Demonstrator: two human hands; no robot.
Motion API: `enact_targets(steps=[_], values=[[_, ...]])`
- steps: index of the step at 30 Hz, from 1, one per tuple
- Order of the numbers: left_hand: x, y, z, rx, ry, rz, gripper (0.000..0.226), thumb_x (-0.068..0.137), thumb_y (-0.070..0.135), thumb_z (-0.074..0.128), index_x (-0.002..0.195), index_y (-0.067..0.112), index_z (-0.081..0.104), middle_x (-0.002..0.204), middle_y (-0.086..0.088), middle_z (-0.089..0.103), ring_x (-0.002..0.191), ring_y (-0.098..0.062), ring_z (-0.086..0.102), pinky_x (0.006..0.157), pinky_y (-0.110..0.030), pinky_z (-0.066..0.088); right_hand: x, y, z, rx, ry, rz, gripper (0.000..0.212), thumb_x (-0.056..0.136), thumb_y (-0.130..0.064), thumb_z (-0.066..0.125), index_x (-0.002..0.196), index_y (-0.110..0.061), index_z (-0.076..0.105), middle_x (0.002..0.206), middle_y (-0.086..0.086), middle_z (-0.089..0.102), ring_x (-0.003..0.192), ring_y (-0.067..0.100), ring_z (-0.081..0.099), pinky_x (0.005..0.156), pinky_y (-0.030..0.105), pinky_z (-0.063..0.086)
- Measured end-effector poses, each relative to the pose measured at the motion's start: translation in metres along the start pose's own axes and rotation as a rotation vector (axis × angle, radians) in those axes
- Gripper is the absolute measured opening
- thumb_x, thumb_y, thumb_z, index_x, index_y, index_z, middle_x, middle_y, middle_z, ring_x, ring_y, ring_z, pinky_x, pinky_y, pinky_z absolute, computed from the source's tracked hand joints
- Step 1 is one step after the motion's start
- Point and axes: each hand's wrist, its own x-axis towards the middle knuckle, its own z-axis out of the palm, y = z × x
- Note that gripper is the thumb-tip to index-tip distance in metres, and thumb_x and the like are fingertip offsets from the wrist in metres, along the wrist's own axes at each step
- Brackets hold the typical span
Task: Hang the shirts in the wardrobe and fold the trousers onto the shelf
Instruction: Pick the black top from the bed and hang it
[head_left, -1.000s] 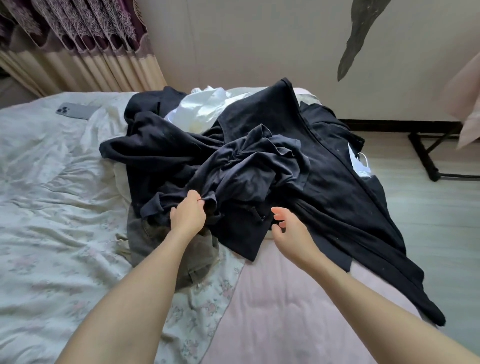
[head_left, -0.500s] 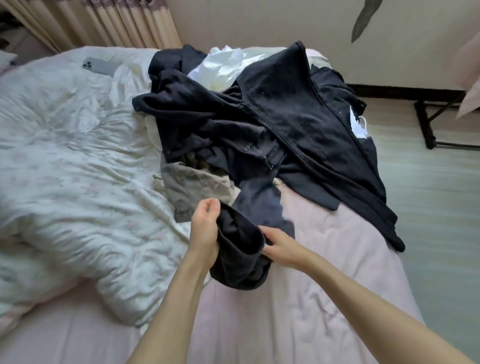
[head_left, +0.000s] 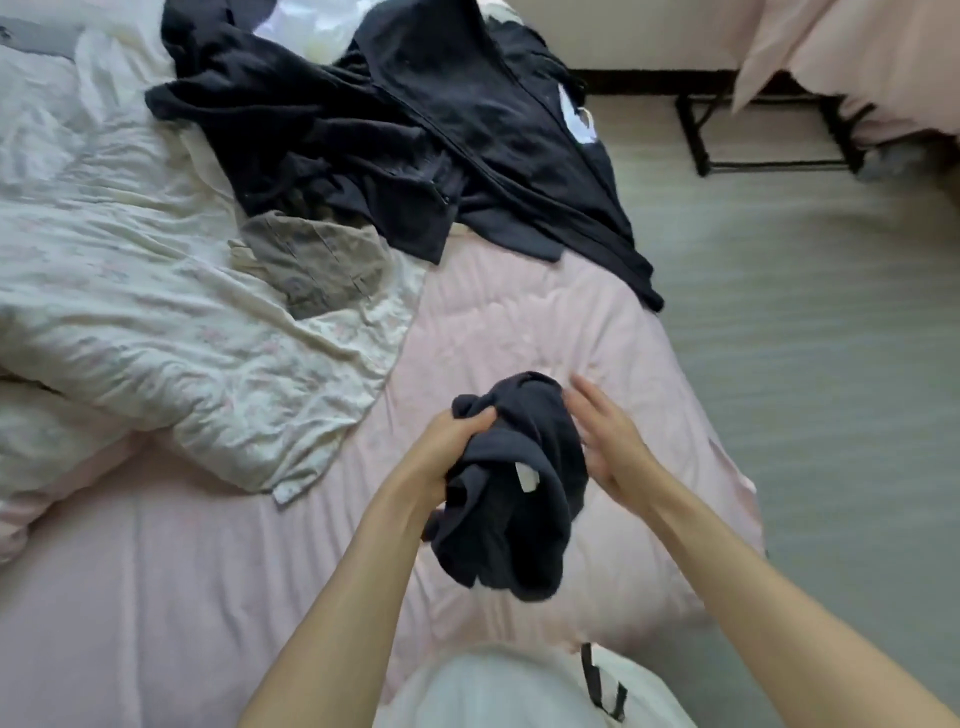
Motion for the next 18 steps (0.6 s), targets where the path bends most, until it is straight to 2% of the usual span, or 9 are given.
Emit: enact_targets(steps=[2,4,6,9,12,14,15,16,18], values=[[-0.008,-0.01,0.018,-0.076,0.073,-0.044,0.015,0.096,0.019,0.049,0.097,0.005,0.057,0.079,-0.013,0.061,0.065,-0.022,0.061,0.053,-0.029,0.05,-0.04,0.017,-0.008,-0.207,-0.093,-0.133,0.053,0.085,-0.037,0.061,0.132,-0.032,0.036,0.12,-0.027,0.05,0.105,-0.015,0.052,0.083,0.01,0.044],[-0.017,-0.018,0.035,-0.169,0.068,-0.081,0.021,0.098,0.019,0.047,0.108,0.003,0.056,0.084,-0.015,0.062,0.07,-0.024,0.061,0.057,-0.032,0.052,-0.072,0.038,-0.014,-0.397,-0.115,-0.195,0.045,0.085,-0.035,0.062,0.125,-0.04,0.041,0.12,-0.034,0.048,0.112,-0.017,0.046,0.085,0.005,0.04],[-0.033,-0.028,0.061,-0.209,-0.006,-0.116,0.03,0.098,0.022,0.047,0.119,0.002,0.054,0.097,-0.018,0.064,0.082,-0.027,0.064,0.069,-0.035,0.054,-0.105,0.052,-0.024,-0.433,0.043,-0.205,0.047,0.083,-0.037,0.062,0.123,-0.046,0.038,0.127,-0.025,0.046,0.116,-0.012,0.045,0.087,0.008,0.041],[-0.057,-0.042,0.093,-0.204,-0.188,-0.081,0.042,0.094,0.028,0.054,0.129,0.005,0.049,0.116,-0.019,0.063,0.103,-0.028,0.064,0.087,-0.039,0.052,-0.136,0.067,-0.04,-0.298,0.25,-0.198,0.023,0.089,-0.025,0.06,0.104,-0.041,0.051,0.108,-0.016,0.06,0.095,-0.007,0.058,0.07,0.011,0.047],[-0.089,-0.075,0.119,0.15,-0.396,0.027,0.081,0.078,0.043,0.071,0.143,0.022,0.028,0.136,-0.01,0.052,0.115,-0.025,0.059,0.095,-0.041,0.048,-0.185,0.085,-0.055,-0.293,0.46,-0.281,0.013,0.091,-0.019,0.057,0.087,-0.032,0.059,0.086,-0.018,0.066,0.084,-0.005,0.06,0.068,0.011,0.045],[-0.113,-0.106,0.135,0.562,-0.44,0.11,0.108,0.069,0.051,0.076,0.148,0.038,0.003,0.15,0.001,0.03,0.131,-0.022,0.042,0.102,-0.037,0.04,-0.228,0.102,-0.064,-0.26,0.596,-0.344,0.021,0.091,-0.013,0.055,0.082,-0.031,0.06,0.077,-0.019,0.066,0.078,-0.007,0.059,0.068,0.009,0.044],[-0.119,-0.117,0.138,0.752,-0.432,0.179,0.112,0.069,0.051,0.076,0.148,0.039,-0.004,0.152,0.005,0.02,0.137,-0.019,0.031,0.104,-0.034,0.036,-0.242,0.106,-0.067,-0.253,0.643,-0.359,0.025,0.092,-0.01,0.054,0.082,-0.032,0.061,0.077,-0.018,0.066,0.077,-0.008,0.059,0.069,0.008,0.044],[-0.123,-0.131,0.14,0.911,-0.456,0.268,0.109,0.072,0.047,0.075,0.149,0.036,-0.002,0.154,0.005,0.015,0.14,-0.017,0.024,0.106,-0.033,0.033,-0.259,0.112,-0.068,-0.255,0.68,-0.366,0.028,0.091,-0.008,0.053,0.082,-0.033,0.061,0.078,-0.018,0.066,0.079,-0.007,0.059,0.07,0.007,0.044],[-0.142,-0.164,0.148,1.061,-0.592,0.455,0.078,0.081,0.03,0.071,0.146,0.025,0.029,0.15,-0.003,0.029,0.138,-0.019,0.029,0.106,-0.036,0.036,-0.308,0.132,-0.073,-0.266,0.78,-0.344,0.033,0.09,-0.006,0.052,0.083,-0.037,0.06,0.082,-0.019,0.066,0.085,0.0,0.06,0.075,0.011,0.044]])
